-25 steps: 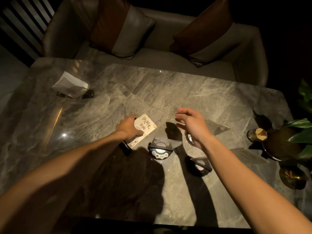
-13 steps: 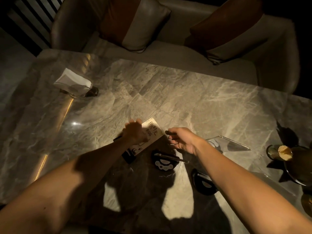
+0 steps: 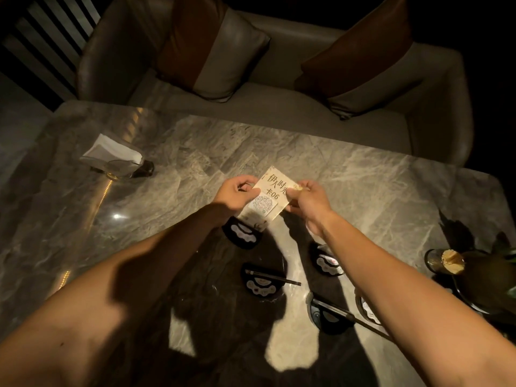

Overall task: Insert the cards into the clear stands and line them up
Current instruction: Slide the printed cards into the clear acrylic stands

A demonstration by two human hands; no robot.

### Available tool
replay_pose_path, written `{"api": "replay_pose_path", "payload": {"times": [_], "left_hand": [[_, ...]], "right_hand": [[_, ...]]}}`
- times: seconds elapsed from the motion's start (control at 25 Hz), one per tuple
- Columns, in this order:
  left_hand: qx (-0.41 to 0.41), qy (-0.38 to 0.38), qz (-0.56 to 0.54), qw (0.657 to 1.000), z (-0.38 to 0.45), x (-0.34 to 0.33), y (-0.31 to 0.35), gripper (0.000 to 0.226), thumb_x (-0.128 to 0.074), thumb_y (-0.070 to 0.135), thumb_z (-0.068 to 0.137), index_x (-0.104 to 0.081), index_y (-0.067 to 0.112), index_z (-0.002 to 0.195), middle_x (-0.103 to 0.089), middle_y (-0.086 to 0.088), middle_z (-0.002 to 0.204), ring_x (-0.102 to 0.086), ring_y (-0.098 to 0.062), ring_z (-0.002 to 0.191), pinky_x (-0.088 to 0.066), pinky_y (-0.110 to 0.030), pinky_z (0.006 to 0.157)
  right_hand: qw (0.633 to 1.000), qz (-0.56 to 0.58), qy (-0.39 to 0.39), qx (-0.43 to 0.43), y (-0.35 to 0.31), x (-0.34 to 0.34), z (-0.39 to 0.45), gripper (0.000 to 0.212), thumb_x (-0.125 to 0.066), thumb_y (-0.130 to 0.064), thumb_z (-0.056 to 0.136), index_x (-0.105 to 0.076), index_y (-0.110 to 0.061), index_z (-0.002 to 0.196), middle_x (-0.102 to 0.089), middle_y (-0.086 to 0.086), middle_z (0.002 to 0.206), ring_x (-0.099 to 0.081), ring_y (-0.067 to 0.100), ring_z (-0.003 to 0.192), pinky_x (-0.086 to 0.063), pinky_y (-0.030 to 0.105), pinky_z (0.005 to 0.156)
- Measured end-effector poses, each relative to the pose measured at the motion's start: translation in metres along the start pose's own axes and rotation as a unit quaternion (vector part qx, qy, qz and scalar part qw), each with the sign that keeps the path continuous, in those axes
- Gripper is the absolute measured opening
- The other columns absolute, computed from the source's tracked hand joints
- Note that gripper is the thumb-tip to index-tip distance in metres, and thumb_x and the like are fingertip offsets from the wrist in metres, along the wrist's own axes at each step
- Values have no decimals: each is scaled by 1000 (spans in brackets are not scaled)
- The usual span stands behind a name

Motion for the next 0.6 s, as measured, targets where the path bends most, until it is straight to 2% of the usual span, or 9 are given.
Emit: {"api": "replay_pose_path", "payload": {"times": [0.12, 0.2, 0.28, 0.4, 0.48, 0.6], "left_hand": [[-28, 21, 47, 998, 5, -14, 25, 13, -65, 2, 92, -67, 8, 103, -68, -7, 91, -68, -16, 81, -59, -27, 72], [-43, 12, 84, 995, 6, -18, 33, 13, -67, 6, 91, -67, 7, 104, -66, 2, 87, -67, -5, 78, -56, -18, 72], [-54, 1, 109, 993, 5, -22, 30, 11, -69, 10, 90, -67, 11, 102, -65, -3, 89, -63, -7, 81, -51, -15, 76], [-48, -14, 135, 990, -5, -27, 19, 12, -71, 12, 89, -66, 13, 101, -65, -9, 95, -61, -13, 87, -50, -25, 87], [-42, -2, 123, 992, -12, -30, 13, 11, -71, 9, 89, -65, 12, 97, -63, -1, 89, -60, -12, 83, -51, -23, 84], [-46, 18, 150, 987, -24, -31, 15, 10, -73, 7, 87, -64, 12, 89, -61, 5, 81, -57, -9, 75, -46, -10, 68]], "right_hand": [[995, -68, 9, 69, -32, 20, 3, 16, -60, -2, 96, -54, -16, 95, -75, 15, 107, -75, 27, 94, -63, 44, 81], [987, -118, 10, 106, -43, 31, 1, 17, -62, -5, 95, -55, -19, 89, -76, 14, 103, -74, 28, 96, -62, 50, 83], [975, -169, 2, 144, -48, 40, -3, 18, -64, -6, 93, -58, -22, 86, -75, 13, 101, -73, 29, 98, -61, 53, 83], [954, -238, -17, 183, -44, 47, -13, 10, -66, -6, 92, -61, -14, 88, -74, 13, 98, -70, 25, 94, -59, 51, 85], [944, -259, -20, 202, -39, 50, -19, 6, -68, -5, 91, -62, -5, 92, -73, 15, 92, -64, 19, 83, -55, 48, 84], [931, -287, -48, 220, -33, 47, -28, 10, -72, -4, 88, -64, -3, 93, -67, 13, 84, -58, 17, 77, -54, 45, 82]]}}
Point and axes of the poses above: each hand's wrist, its own z-axis towards the middle knuckle, its own x-axis out of the back of the hand, y = z × x, the point moved 4 cm from there along z, towards the middle knuckle
